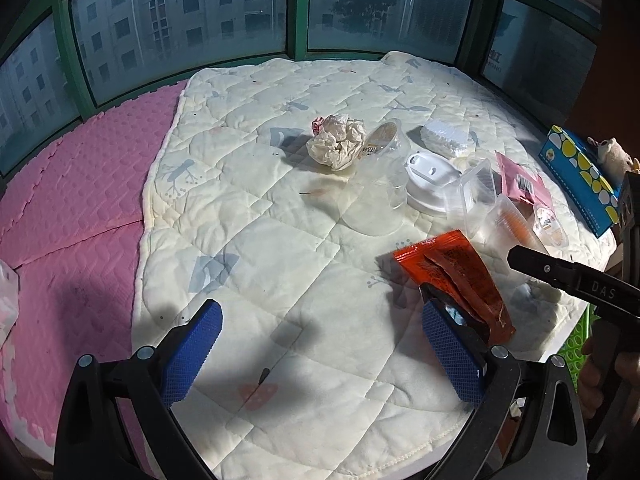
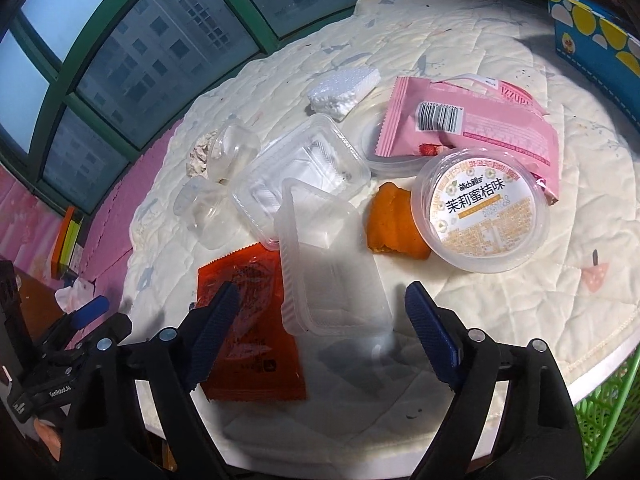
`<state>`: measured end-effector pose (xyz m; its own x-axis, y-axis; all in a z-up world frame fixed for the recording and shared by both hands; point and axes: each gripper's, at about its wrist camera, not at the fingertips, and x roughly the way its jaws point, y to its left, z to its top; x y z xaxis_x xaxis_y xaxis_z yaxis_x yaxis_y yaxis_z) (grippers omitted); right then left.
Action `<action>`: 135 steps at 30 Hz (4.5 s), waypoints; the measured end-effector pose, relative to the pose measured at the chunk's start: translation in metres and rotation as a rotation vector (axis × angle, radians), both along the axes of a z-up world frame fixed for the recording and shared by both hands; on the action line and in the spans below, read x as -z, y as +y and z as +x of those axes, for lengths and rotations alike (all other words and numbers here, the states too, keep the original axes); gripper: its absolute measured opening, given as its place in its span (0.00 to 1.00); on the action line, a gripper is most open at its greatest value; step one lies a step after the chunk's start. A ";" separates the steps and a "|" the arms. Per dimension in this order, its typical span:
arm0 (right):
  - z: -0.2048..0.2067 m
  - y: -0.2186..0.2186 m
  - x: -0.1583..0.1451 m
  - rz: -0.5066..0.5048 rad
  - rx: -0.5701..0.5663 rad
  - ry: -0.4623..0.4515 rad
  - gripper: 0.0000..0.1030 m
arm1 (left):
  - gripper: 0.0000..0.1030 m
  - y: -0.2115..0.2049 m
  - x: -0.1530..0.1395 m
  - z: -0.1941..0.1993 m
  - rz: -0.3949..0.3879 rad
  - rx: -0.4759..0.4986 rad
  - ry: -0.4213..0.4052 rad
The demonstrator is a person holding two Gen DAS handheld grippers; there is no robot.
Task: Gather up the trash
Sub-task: 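Grasp the clear plastic tray with the right tool while the left tool reaches the orange wrapper, then grasp the orange snack wrapper with the left tool while the right tool lifts the tray, then carry wrapper and tray over the green basket and open both tools to drop them, then move both open tools back over the mat toward the remaining trash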
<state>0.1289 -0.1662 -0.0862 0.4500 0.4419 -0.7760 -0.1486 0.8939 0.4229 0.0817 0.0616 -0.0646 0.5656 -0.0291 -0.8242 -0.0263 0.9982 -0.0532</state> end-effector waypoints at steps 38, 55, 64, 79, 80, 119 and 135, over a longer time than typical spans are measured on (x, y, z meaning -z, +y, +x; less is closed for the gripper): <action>-0.094 -0.065 -0.076 -0.057 0.176 -0.234 0.53 | 0.71 -0.061 0.032 0.032 -0.178 0.115 0.128; -0.136 -0.103 -0.069 -0.095 0.292 -0.228 0.53 | 0.01 -0.059 0.023 0.018 -0.259 0.127 0.096; -0.161 -0.123 -0.074 -0.096 0.345 -0.240 0.53 | 0.01 -0.075 -0.024 -0.010 -0.272 0.241 0.014; -0.225 -0.214 -0.087 -0.181 0.587 -0.262 0.52 | 0.01 -0.276 -0.039 -0.017 -0.308 0.729 0.079; -0.231 -0.221 -0.086 -0.194 0.607 -0.261 0.52 | 0.01 -0.292 -0.035 -0.017 -0.309 0.760 0.095; -0.191 -0.296 0.013 -0.200 0.738 -0.009 0.56 | 0.66 -0.271 -0.007 -0.007 -0.225 0.671 0.107; -0.176 -0.247 -0.015 -0.219 0.637 -0.072 0.74 | 0.74 -0.128 -0.004 0.017 -0.147 0.340 0.019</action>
<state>-0.0473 -0.4131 -0.0709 0.6246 -0.0907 -0.7756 0.4144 0.8804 0.2308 0.0990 -0.0663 -0.0602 0.4881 -0.3313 -0.8075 0.3033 0.9319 -0.1989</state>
